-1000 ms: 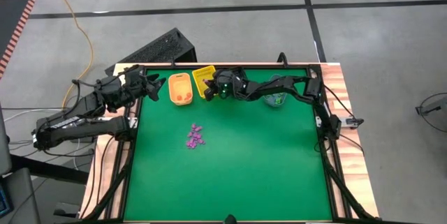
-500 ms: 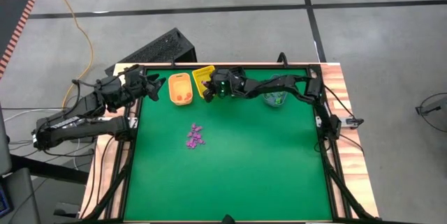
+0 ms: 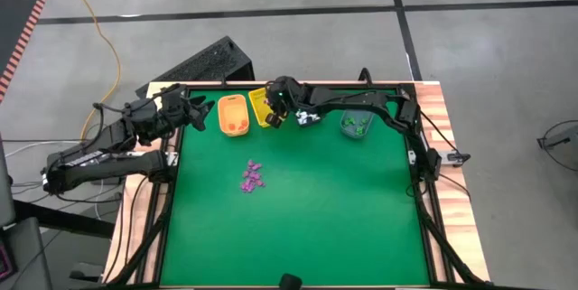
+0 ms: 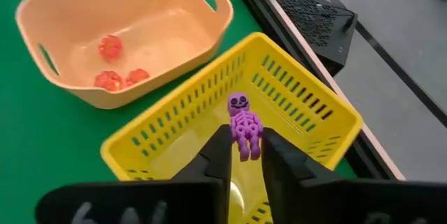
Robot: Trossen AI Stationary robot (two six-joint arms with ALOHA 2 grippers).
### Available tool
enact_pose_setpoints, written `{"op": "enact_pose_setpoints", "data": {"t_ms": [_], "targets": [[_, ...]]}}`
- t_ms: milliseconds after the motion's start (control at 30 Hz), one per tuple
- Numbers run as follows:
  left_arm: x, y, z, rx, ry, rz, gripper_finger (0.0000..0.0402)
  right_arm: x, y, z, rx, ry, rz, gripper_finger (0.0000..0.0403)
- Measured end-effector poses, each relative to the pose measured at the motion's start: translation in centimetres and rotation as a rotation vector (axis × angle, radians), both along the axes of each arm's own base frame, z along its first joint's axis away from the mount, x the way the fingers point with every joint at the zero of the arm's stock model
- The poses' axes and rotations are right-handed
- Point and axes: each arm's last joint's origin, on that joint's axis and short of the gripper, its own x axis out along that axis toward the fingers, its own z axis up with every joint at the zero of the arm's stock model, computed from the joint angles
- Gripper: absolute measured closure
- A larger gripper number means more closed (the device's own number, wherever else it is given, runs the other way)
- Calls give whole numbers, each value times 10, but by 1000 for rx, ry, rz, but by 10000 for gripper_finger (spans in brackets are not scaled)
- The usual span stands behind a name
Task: Sort Halloween decoration
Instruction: Put the pink skeleton toy into the yellow bin
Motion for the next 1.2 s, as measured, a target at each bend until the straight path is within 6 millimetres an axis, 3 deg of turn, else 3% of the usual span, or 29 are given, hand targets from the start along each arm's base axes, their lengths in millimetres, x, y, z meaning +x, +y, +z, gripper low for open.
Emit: {"op": "enact_pose_setpoints", "data": {"t_ms": [133, 333, 433, 600, 767, 1000, 1200], "targets": [[0, 0, -2, -7, 20, 0, 170, 1, 1, 0, -14, 8, 32, 290], [0, 0, -3, -15, 31, 0, 170, -1, 0, -1, 0, 13, 26, 193], [-1, 0, -3, -14, 31, 0, 170, -1, -1, -1, 20, 12, 14, 169], [-1, 0, -3, -3, 42, -2, 170, 7, 12, 7, 117, -61, 196, 167], [-1, 0, -3, -1, 45, -3, 170, 17, 42, 14, 209, -114, 461, 174], [0, -1, -4, -5, 47, -28, 170, 21, 92, -1, 118, 29, 692, 176], [0, -1, -4, 3, 54, -30, 170, 23, 117, -10, -3, 57, 803, 176]]}}
